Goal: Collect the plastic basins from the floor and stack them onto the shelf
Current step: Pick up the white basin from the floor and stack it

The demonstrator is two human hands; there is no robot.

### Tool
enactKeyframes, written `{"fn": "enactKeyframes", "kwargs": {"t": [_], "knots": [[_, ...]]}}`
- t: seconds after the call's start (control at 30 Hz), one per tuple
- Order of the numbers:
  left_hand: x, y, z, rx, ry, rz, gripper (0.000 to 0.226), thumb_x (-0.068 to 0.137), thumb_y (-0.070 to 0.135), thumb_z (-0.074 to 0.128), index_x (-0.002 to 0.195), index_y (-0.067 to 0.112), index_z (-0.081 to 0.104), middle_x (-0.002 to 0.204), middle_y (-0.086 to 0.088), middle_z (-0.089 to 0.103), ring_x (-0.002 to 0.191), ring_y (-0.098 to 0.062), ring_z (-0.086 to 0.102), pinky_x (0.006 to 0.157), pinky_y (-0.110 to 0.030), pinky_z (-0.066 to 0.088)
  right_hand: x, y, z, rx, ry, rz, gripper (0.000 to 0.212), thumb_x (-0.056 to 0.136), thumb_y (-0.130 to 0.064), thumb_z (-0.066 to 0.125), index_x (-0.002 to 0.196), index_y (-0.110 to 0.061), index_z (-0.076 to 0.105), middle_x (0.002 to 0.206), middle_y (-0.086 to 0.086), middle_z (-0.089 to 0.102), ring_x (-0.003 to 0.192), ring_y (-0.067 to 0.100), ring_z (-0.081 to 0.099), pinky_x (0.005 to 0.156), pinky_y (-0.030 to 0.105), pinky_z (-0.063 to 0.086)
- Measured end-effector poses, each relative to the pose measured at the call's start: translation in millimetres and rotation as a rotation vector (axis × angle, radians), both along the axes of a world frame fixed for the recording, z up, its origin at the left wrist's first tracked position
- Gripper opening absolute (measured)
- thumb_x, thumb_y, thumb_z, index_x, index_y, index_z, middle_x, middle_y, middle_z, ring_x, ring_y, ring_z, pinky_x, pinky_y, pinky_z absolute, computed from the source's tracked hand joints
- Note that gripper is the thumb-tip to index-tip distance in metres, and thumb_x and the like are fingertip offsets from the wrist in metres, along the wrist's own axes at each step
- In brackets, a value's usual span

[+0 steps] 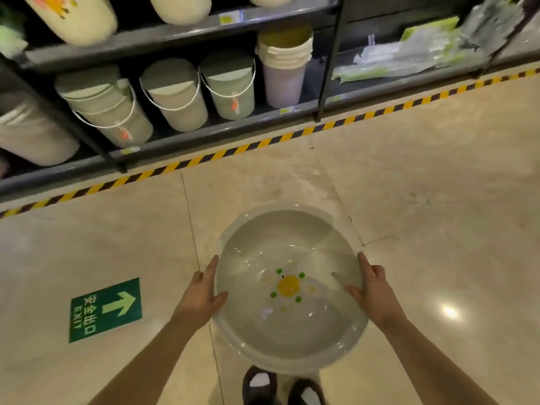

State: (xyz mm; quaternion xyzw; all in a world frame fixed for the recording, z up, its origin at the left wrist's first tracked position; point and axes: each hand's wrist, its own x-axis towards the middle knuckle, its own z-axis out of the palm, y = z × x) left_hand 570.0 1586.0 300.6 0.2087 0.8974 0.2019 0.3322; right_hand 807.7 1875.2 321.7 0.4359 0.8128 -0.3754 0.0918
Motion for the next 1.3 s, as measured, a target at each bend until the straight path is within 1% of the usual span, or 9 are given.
{"fn": "enactKeyframes", "kwargs": {"t": [0.13,0.23,0.4,0.5,0.6,0.77,0.87,1.1,1.3], "knots": [[-10.6,-13.9,-110.4,-0.035,-0.032,0.029,0.089,0.087,0.034,0.064,0.152,0.040,0.004,0.121,-0.005,0.042,0.093,-0.017,0.046,0.088,-0.032,0.043,-11.0,-11.3,-121.1,-0.040,-0.042,0.003,0.083,0.088,-0.031,0.063,0.151,-0.027,0.010,0.130,0.012,0.033,0.100,0.034,0.057,0.083,0.032,0.045],[-8.7,-29.3,-191.8,-0.056,-0.011,0.034,0.089,0.087,0.034,0.065,0.152,0.039,0.005,0.121,-0.005,0.044,0.094,-0.016,0.045,0.087,-0.029,0.041,-14.7,-23.1,-206.0,-0.078,-0.061,-0.002,0.084,0.086,-0.032,0.065,0.150,-0.029,0.011,0.125,0.010,0.035,0.092,0.029,0.053,0.085,0.036,0.047],[7.2,-50.0,-308.3,-0.141,-0.007,0.064,0.091,0.087,0.036,0.064,0.152,0.038,0.001,0.119,-0.005,0.045,0.096,-0.023,0.055,0.081,-0.034,0.050,-15.9,-43.1,-327.3,0.015,-0.072,0.064,0.085,0.084,-0.027,0.068,0.151,-0.022,0.015,0.124,0.015,0.040,0.098,0.039,0.060,0.079,0.037,0.047],[16.5,-55.1,-358.8,-0.176,0.027,0.082,0.092,0.087,0.037,0.064,0.152,0.037,-0.001,0.126,-0.008,0.045,0.110,-0.026,0.052,0.083,-0.040,0.051,-14.4,-48.2,-380.2,0.037,-0.137,0.126,0.091,0.082,-0.037,0.068,0.151,-0.024,0.010,0.127,0.012,0.041,0.103,0.036,0.058,0.068,0.034,0.042],[25.5,-58.1,-393.5,-0.173,0.102,0.078,0.093,0.088,0.036,0.063,0.152,0.035,-0.004,0.141,-0.009,0.041,0.127,-0.028,0.041,0.088,-0.043,0.049,-11.4,-51.6,-411.9,0.044,-0.166,0.145,0.097,0.080,-0.043,0.069,0.151,-0.026,0.006,0.132,0.010,0.039,0.114,0.035,0.052,0.070,0.038,0.045],[38.8,-58.4,-413.9,-0.167,0.097,0.091,0.099,0.089,0.043,0.059,0.145,0.042,-0.022,0.161,-0.004,0.009,0.142,-0.031,0.024,0.100,-0.050,0.045,-7.4,-56.7,-424.1,0.049,-0.202,0.154,0.098,0.083,-0.043,0.064,0.150,-0.031,-0.005,0.146,0.008,0.030,0.120,0.034,0.050,0.080,0.044,0.050],[29.5,-60.8,-410.9,-0.206,0.018,0.050,0.098,0.089,0.049,0.057,0.143,0.044,-0.025,0.162,-0.003,0.009,0.142,-0.032,0.026,0.102,-0.052,0.044,-12.6,-53.6,-419.3,0.034,-0.298,0.193,0.093,0.087,-0.048,0.057,0.149,-0.031,-0.010,0.149,0.005,0.027,0.120,0.034,0.051,0.078,0.043,0.048],[10.2,-62.4,-331.2,-0.293,-0.008,-0.097,0.077,0.094,0.054,0.042,0.154,0.024,0.004,0.162,0.002,0.013,0.146,-0.021,0.022,0.111,-0.042,0.036,-44.0,-51.0,-341.5,0.087,-0.377,0.392,0.073,0.089,-0.052,0.052,0.149,-0.026,0.021,0.157,0.002,0.024,0.135,0.030,0.038,0.099,0.045,0.043],[25.6,-83.8,-213.6,-0.208,0.165,-0.128,0.071,0.093,0.053,0.046,0.150,0.018,0.023,0.155,-0.002,0.033,0.136,-0.020,0.038,0.107,-0.035,0.036,-70.8,-86.2,-226.2,0.131,-0.273,0.572,0.068,0.092,-0.049,0.047,0.150,-0.030,0.017,0.159,-0.001,0.018,0.142,0.023,0.027,0.107,0.039,0.035]]}}
